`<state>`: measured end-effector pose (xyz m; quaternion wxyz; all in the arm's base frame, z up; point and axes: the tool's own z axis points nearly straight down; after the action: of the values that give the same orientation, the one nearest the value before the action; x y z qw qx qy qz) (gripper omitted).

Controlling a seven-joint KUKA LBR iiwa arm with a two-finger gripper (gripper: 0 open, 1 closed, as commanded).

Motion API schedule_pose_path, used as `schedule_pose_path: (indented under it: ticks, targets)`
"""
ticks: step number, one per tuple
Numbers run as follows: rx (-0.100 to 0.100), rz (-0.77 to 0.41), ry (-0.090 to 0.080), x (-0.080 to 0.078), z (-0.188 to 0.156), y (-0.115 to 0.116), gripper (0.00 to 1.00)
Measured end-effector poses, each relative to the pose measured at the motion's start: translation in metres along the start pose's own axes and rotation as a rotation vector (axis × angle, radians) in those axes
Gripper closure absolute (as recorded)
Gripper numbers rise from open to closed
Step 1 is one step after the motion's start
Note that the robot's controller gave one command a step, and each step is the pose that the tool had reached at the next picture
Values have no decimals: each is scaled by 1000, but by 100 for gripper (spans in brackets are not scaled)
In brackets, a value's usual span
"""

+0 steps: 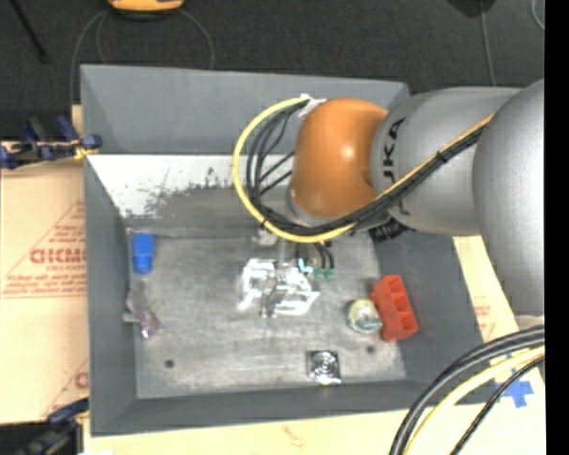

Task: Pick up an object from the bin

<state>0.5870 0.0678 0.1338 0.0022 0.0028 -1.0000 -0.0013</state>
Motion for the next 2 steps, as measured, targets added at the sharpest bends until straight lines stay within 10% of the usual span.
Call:
schedule_pose_path:
  ticks: [1,2]
  targets:
    - [1,-85,-14,-1,49,-21,0]
    - [0,-83,-11,0,51,-21,100]
